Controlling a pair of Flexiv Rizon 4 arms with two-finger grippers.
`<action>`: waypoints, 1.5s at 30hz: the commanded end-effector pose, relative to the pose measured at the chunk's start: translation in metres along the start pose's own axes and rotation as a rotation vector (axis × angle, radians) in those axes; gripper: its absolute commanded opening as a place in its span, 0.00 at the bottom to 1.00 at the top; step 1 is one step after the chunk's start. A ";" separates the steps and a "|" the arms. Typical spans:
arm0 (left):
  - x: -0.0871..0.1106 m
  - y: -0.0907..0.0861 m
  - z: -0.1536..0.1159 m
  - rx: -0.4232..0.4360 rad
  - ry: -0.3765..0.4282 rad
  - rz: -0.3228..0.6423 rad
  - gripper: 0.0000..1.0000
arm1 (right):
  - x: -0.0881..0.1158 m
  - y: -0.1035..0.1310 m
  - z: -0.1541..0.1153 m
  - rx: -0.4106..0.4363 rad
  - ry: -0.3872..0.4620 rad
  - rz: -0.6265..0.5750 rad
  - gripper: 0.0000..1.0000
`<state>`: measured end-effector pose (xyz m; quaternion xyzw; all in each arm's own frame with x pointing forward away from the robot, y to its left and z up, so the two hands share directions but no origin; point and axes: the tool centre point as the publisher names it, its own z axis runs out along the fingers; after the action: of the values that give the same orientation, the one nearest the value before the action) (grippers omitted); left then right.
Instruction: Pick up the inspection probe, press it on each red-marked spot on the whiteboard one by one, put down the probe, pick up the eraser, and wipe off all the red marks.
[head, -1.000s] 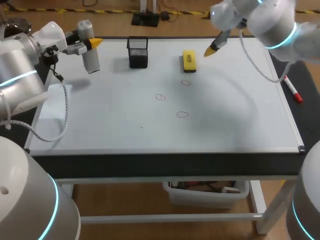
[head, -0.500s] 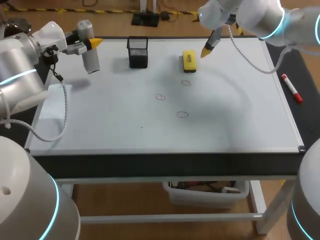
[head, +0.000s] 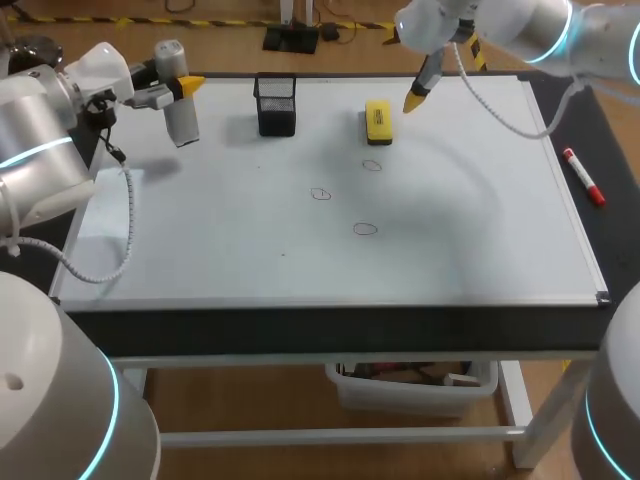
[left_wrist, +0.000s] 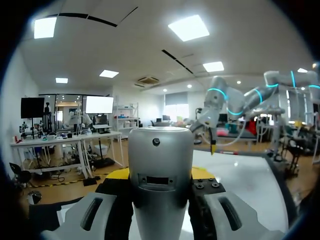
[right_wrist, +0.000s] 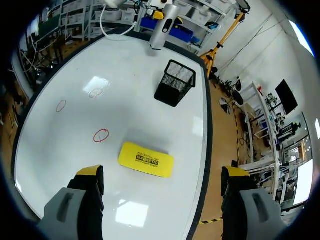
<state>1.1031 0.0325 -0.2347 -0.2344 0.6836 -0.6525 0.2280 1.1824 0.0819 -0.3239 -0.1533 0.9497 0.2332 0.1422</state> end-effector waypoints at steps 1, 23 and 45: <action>0.001 0.001 0.001 0.006 -0.005 0.003 0.00 | -0.014 -0.008 0.000 -0.031 0.019 -0.087 1.00; 0.001 0.001 0.001 0.006 -0.005 0.003 0.00 | -0.019 -0.007 0.046 0.104 0.438 -0.907 1.00; 0.001 0.001 0.001 0.006 -0.005 0.003 0.00 | 0.007 -0.027 0.085 0.180 0.461 -1.142 1.00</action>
<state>1.1031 0.0321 -0.2353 -0.2346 0.6827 -0.6531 0.2289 1.2036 0.0992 -0.4116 -0.6699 0.7405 0.0051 0.0535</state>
